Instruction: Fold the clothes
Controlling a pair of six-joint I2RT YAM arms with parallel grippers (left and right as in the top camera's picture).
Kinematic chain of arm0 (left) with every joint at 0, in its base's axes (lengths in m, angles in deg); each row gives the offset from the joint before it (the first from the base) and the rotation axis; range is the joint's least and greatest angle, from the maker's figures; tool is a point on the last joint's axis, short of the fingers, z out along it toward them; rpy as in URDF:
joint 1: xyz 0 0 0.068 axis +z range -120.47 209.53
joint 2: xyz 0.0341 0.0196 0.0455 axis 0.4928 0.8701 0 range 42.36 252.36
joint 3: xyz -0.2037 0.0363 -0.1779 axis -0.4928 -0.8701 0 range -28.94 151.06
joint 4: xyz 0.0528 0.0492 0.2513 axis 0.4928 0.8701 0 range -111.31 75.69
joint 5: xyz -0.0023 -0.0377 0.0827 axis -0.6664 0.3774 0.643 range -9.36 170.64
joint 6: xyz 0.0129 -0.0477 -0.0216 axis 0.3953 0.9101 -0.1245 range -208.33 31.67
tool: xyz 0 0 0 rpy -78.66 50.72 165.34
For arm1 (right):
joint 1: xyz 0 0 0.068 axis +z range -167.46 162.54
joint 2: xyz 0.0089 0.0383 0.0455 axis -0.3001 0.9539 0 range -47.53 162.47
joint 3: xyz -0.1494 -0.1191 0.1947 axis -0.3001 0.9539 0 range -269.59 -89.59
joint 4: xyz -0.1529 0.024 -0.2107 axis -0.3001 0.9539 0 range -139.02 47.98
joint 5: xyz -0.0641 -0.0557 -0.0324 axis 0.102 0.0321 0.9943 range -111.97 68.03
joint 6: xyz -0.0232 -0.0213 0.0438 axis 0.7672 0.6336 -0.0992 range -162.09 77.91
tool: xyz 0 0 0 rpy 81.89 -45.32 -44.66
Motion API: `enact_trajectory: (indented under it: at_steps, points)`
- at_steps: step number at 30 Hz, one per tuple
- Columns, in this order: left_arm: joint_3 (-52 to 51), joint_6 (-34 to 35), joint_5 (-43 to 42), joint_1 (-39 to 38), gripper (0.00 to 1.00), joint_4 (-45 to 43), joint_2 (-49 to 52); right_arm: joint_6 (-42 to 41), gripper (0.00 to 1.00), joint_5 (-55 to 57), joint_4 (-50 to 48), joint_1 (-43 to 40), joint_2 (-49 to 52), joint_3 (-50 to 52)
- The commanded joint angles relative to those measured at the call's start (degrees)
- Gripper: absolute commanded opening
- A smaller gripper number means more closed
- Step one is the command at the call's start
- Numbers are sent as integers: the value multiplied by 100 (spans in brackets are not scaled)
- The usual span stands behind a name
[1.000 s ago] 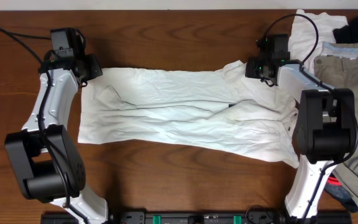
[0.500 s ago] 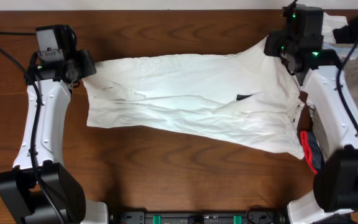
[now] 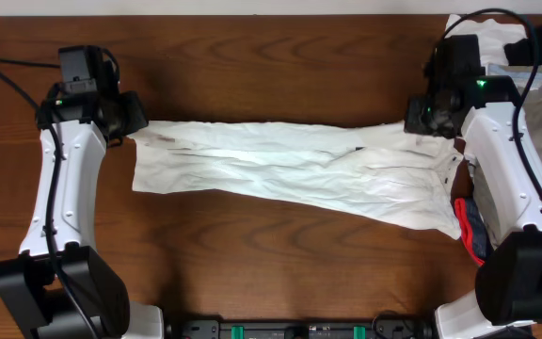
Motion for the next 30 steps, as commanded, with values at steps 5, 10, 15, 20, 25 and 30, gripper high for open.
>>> enact_trajectory:
  at_steps: [5,10,15,20,25,30]
  points:
    - [-221,52,70,42,6,20,153,-22,1,205,590,20,-129,-22]
    - [-229,52,70,42,6,63,470,-33,1,232,946,20,-127,-11]
    - [-229,55,68,42,6,435,896,-61,1,487,1152,20,-127,-4]
    - [-229,57,68,42,6,697,1075,-61,1,494,1193,20,-122,0]
    - [-229,57,68,42,6,590,1075,-61,6,278,1545,31,-122,13]
    - [-229,66,68,42,6,442,1075,9,8,129,1792,37,-122,81]
